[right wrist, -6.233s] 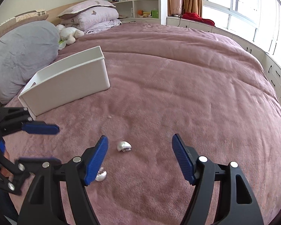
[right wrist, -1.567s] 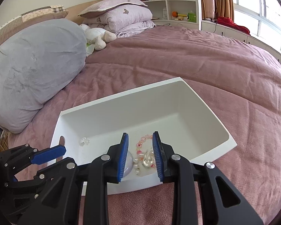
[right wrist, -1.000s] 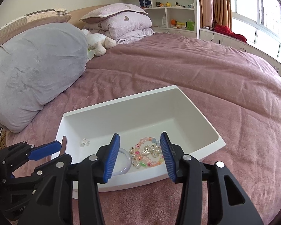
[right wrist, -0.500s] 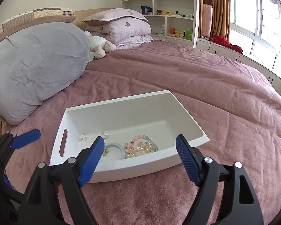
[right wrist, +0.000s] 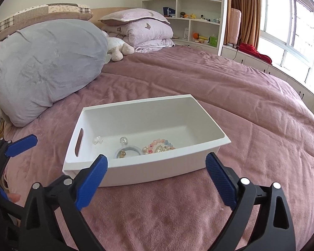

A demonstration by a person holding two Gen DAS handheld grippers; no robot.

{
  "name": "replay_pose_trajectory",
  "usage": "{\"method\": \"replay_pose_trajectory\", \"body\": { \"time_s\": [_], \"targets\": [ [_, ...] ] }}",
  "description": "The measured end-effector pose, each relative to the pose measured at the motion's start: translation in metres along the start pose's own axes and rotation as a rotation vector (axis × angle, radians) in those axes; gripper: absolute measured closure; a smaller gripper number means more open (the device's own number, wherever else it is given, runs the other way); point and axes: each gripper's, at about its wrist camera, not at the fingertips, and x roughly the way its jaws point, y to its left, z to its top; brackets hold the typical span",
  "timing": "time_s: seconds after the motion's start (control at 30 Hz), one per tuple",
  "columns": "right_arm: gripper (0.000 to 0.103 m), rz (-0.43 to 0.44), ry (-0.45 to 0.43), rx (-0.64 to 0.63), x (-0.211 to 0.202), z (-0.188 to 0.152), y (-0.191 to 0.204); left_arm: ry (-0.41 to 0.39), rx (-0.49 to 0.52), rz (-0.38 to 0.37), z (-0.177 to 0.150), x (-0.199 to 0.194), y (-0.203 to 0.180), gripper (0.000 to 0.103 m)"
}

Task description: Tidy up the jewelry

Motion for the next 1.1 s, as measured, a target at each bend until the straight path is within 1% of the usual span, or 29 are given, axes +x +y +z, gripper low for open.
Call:
{"method": "replay_pose_trajectory", "body": {
  "time_s": [0.07,0.17,0.27,0.4,0.53,0.63,0.7,0.83,1.1],
  "targets": [
    [0.008,0.007,0.017,0.004,0.0,-0.002,-0.001,0.022,-0.01,-0.001,-0.001,0.0,0.0,0.003],
    [0.008,0.007,0.041,-0.004,0.003,0.0,-0.002,0.072,-0.034,-0.035,0.003,0.005,0.002,0.003],
    [0.007,0.008,0.078,-0.023,0.009,0.008,-0.004,0.109,-0.017,-0.036,0.011,0.012,0.0,0.003],
    [0.006,0.019,0.121,-0.034,0.021,0.021,-0.007,0.12,-0.002,-0.042,0.02,0.02,0.002,0.003],
    [0.006,0.015,0.162,-0.064,0.034,0.035,-0.008,0.174,0.02,-0.034,0.027,0.034,0.004,0.003],
    [0.006,0.015,0.174,-0.073,0.041,0.041,-0.007,0.168,0.069,0.01,0.031,0.039,0.001,0.003],
    [0.006,0.016,0.182,-0.068,0.046,0.043,-0.007,0.17,0.082,0.026,0.031,0.041,0.001,0.003],
    [0.006,0.02,0.216,-0.067,0.055,0.043,-0.006,0.18,0.065,-0.005,0.031,0.043,0.003,0.003],
    [0.006,0.014,0.234,-0.079,0.059,0.042,0.0,0.187,0.064,0.001,0.03,0.043,0.004,0.003]
  ]
}}
